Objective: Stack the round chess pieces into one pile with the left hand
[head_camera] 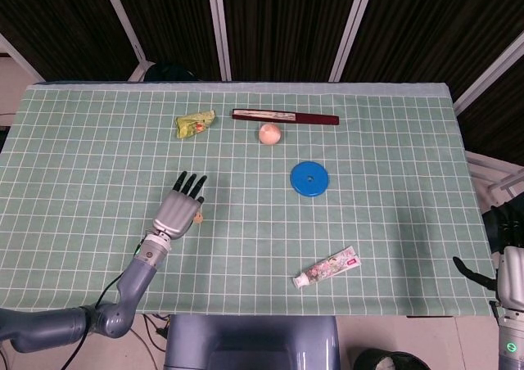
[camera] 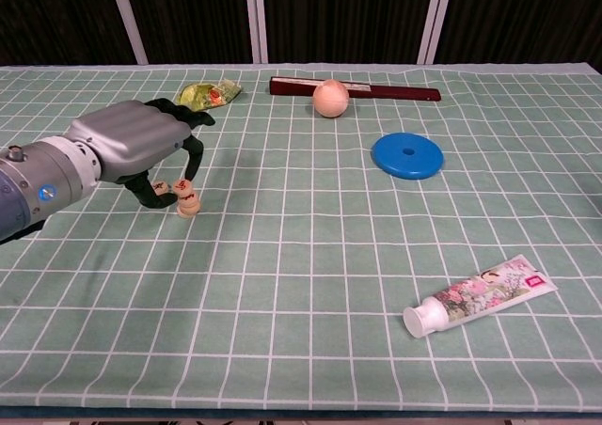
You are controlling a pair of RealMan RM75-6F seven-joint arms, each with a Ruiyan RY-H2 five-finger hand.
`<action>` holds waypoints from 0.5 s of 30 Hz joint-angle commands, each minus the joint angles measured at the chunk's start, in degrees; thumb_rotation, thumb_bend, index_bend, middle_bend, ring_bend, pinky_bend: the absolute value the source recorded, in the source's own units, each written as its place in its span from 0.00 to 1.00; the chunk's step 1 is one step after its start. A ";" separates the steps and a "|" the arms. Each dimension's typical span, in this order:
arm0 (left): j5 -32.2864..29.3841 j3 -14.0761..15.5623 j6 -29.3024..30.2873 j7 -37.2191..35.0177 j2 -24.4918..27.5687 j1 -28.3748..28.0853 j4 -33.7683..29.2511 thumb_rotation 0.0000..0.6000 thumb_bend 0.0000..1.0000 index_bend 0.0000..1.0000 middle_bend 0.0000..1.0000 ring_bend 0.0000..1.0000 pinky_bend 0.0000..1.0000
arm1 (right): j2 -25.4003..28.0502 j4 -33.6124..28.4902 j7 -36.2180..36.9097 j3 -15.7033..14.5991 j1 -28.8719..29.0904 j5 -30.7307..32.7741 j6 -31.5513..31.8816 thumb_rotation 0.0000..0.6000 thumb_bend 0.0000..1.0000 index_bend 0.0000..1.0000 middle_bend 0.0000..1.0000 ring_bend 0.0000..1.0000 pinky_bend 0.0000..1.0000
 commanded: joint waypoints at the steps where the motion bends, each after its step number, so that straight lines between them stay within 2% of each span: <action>1: 0.02 0.20 0.18 0.07 0.04 -0.08 -0.05 1.00 0.32 0.49 0.01 0.00 0.00 | -0.01 0.00 0.00 0.02 0.01 0.02 0.01 1.00 0.23 0.09 0.01 0.00 0.00; 15: -0.45 1.09 0.90 0.44 -0.51 -0.62 0.41 1.00 0.32 0.48 0.01 0.00 0.00 | 0.02 -0.01 0.02 0.06 -0.02 0.09 0.03 1.00 0.23 0.09 0.01 0.00 0.00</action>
